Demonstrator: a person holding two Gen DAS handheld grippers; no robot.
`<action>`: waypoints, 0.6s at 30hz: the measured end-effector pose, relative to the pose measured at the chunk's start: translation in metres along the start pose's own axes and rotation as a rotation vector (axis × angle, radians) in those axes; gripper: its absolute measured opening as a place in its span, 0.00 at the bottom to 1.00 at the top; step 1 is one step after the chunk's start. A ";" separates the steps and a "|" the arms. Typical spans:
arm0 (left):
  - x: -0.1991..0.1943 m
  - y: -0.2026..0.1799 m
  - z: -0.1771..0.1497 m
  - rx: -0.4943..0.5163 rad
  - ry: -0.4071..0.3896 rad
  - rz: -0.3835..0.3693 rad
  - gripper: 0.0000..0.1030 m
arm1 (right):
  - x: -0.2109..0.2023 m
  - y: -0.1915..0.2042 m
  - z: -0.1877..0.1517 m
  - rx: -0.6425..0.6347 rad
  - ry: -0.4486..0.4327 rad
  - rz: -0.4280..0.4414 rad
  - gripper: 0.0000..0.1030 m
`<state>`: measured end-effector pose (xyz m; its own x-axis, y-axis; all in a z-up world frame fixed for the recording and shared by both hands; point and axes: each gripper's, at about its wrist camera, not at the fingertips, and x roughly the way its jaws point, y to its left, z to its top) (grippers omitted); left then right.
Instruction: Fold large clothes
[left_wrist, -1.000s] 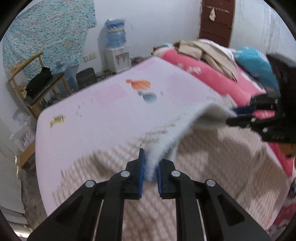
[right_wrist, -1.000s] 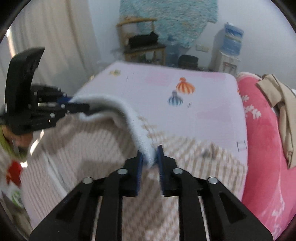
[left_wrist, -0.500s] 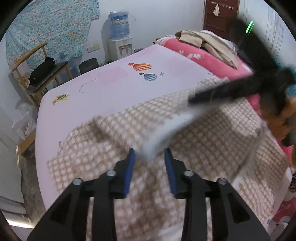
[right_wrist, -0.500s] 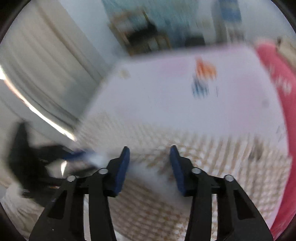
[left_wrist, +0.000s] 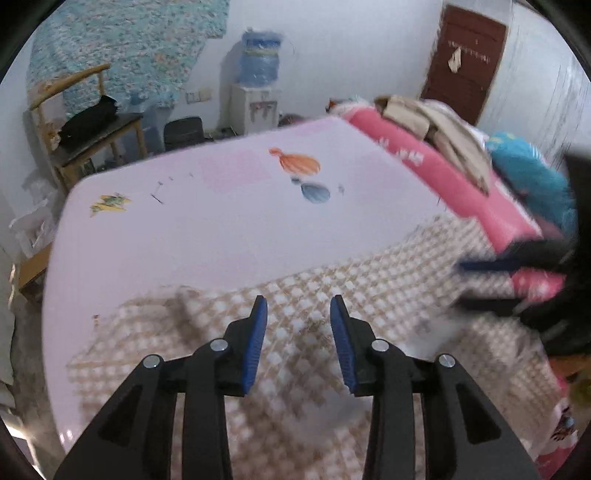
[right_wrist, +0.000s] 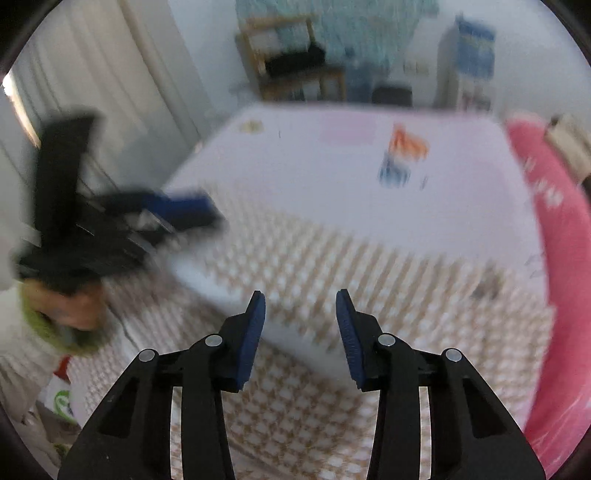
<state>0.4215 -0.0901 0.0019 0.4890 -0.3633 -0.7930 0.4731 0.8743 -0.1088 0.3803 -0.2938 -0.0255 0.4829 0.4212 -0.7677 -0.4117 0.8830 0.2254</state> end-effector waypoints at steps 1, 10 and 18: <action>0.009 0.000 -0.002 0.008 0.028 0.000 0.33 | -0.003 -0.003 0.004 0.001 -0.024 -0.018 0.37; 0.003 -0.003 -0.029 0.115 0.035 0.094 0.34 | 0.061 0.009 -0.012 -0.085 0.108 -0.112 0.37; -0.045 0.021 -0.056 0.057 -0.003 0.164 0.36 | 0.006 -0.001 -0.052 -0.078 0.133 -0.225 0.40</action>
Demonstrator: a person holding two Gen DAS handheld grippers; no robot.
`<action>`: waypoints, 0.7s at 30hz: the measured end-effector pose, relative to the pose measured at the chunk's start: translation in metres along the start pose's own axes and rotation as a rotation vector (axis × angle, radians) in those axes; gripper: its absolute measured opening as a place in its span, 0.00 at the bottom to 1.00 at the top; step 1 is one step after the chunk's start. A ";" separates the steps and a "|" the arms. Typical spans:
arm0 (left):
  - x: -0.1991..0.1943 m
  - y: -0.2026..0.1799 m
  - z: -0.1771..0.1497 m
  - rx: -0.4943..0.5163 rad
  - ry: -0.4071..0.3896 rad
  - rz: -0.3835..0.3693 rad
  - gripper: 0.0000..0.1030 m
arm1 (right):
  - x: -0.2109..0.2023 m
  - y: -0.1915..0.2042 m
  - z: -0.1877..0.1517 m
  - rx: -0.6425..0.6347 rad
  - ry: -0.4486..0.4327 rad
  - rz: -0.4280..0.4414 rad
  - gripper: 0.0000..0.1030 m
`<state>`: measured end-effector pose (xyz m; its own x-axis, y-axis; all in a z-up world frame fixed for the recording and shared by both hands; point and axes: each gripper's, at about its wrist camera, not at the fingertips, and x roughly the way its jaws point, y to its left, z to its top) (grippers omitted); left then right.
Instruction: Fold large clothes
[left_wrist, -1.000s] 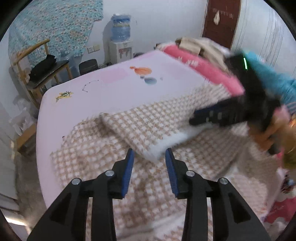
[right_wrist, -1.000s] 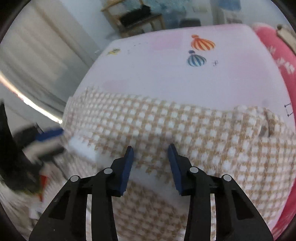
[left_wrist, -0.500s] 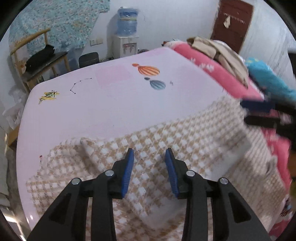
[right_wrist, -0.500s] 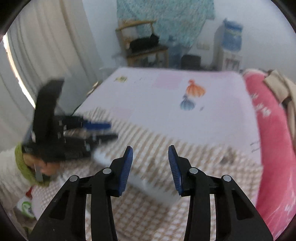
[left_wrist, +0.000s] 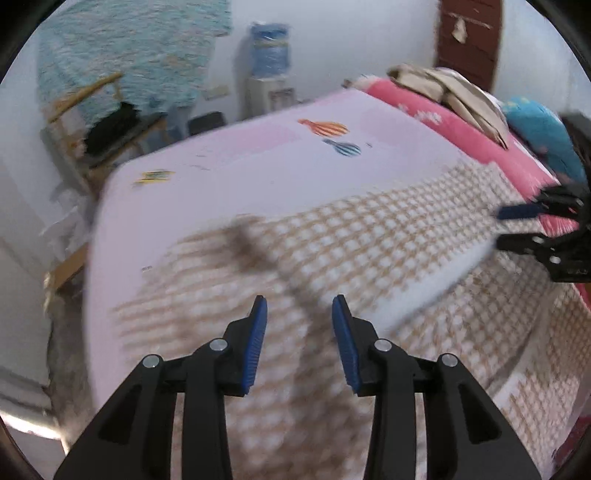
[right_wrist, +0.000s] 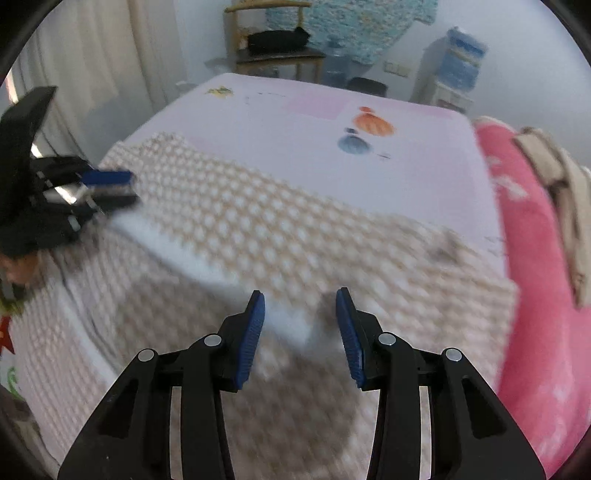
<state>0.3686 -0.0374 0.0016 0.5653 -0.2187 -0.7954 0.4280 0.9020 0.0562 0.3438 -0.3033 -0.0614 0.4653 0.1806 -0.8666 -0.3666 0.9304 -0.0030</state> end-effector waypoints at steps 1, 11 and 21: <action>-0.010 0.005 -0.003 -0.014 -0.019 -0.002 0.36 | -0.013 -0.005 -0.007 0.018 -0.011 -0.007 0.41; -0.109 0.058 -0.101 -0.266 -0.050 -0.071 0.36 | -0.090 -0.038 -0.091 0.226 -0.065 0.165 0.59; -0.074 0.055 -0.154 -0.390 0.050 -0.162 0.36 | -0.049 -0.040 -0.122 0.352 0.057 0.236 0.61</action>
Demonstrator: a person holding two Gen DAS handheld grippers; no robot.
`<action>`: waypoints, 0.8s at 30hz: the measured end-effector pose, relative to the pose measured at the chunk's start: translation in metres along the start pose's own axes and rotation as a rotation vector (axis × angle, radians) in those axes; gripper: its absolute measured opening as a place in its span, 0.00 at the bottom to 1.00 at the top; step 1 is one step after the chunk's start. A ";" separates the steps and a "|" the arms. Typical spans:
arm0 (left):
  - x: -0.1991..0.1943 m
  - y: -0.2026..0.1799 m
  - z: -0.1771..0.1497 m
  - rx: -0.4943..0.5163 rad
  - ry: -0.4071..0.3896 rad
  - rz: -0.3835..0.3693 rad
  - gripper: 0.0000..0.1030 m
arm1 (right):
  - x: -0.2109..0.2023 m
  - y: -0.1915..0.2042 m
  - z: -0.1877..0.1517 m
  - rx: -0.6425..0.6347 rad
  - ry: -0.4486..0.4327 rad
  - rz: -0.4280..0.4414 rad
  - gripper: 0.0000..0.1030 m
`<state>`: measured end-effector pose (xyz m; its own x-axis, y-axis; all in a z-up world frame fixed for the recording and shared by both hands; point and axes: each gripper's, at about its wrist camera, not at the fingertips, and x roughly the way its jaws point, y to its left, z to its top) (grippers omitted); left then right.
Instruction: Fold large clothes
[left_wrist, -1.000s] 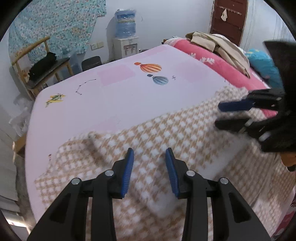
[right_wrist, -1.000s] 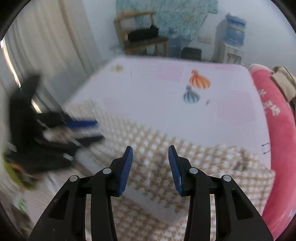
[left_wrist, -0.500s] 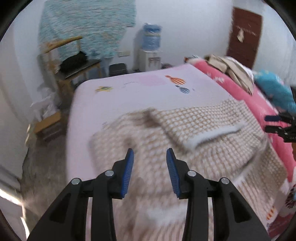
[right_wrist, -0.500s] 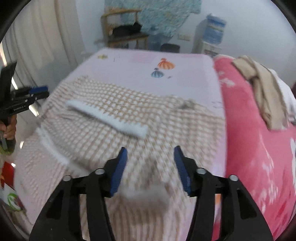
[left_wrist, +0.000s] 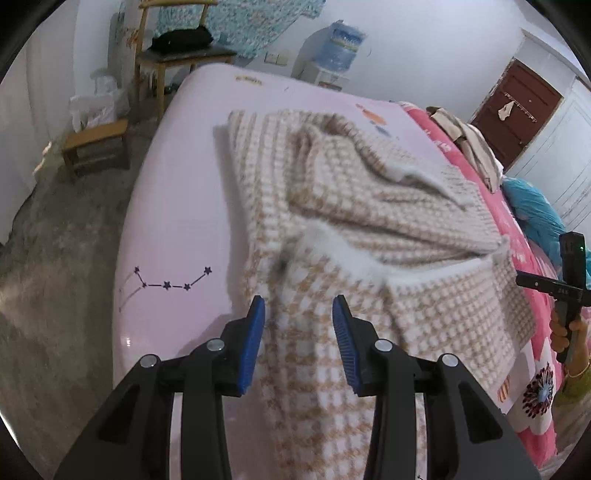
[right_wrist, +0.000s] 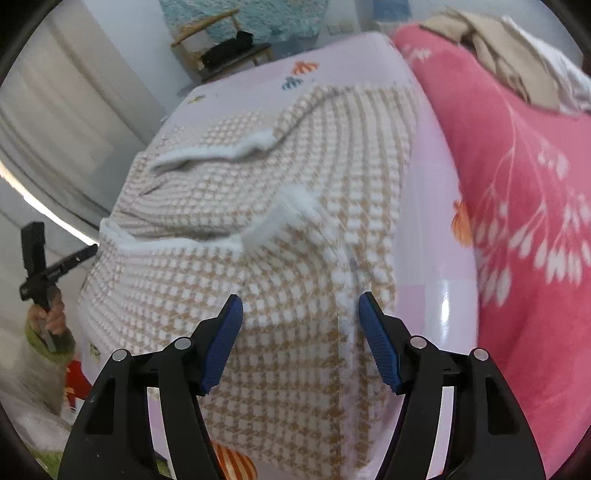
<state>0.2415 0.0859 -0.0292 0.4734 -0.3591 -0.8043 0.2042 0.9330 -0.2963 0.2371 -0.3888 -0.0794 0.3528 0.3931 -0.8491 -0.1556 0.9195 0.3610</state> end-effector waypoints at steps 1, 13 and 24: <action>0.003 0.000 0.001 0.000 0.002 -0.005 0.36 | 0.001 0.001 0.000 -0.004 0.004 -0.003 0.61; 0.015 -0.007 0.014 0.035 0.007 -0.052 0.36 | 0.006 0.004 0.003 -0.036 -0.008 -0.031 0.60; 0.012 -0.018 0.011 0.095 -0.022 0.018 0.23 | 0.012 0.019 0.001 -0.116 -0.012 -0.129 0.15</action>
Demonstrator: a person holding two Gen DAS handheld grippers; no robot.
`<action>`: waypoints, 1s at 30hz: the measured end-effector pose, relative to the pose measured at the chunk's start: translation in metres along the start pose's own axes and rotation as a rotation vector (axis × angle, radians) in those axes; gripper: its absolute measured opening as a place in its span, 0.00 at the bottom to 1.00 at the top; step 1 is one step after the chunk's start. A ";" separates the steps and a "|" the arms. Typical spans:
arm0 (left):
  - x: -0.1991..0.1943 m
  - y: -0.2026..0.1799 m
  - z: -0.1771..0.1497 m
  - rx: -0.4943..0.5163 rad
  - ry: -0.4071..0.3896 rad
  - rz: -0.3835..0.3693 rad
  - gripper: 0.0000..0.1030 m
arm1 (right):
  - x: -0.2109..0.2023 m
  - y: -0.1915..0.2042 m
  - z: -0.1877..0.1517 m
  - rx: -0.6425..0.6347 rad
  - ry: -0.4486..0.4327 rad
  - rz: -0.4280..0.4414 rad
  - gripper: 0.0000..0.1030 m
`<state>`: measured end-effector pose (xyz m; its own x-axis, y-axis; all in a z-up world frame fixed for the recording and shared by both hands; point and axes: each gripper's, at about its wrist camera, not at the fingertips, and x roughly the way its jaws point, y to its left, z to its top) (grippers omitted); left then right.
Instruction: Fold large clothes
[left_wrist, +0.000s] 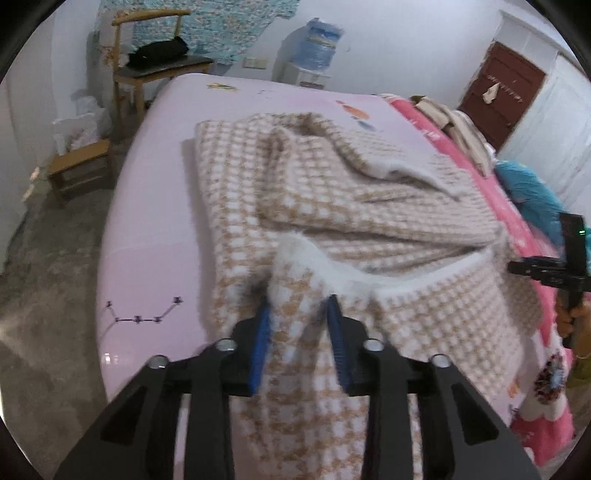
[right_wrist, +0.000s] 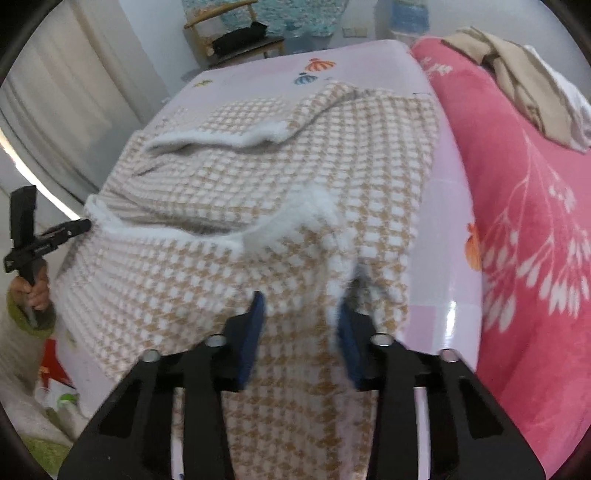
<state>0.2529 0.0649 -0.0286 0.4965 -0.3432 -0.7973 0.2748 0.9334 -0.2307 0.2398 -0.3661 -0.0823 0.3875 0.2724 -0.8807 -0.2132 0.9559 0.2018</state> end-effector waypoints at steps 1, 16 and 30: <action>-0.001 0.000 0.000 -0.004 -0.010 0.009 0.19 | -0.001 -0.001 -0.001 0.009 0.002 -0.011 0.07; -0.124 -0.040 -0.009 0.050 -0.333 0.035 0.07 | -0.141 0.044 -0.043 -0.010 -0.360 -0.102 0.04; -0.079 -0.033 0.176 0.124 -0.429 0.139 0.08 | -0.095 -0.016 0.138 0.050 -0.480 -0.071 0.04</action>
<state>0.3496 0.0432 0.1402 0.8243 -0.2525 -0.5068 0.2649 0.9630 -0.0489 0.3306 -0.3921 0.0571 0.7720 0.2144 -0.5984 -0.1320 0.9750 0.1790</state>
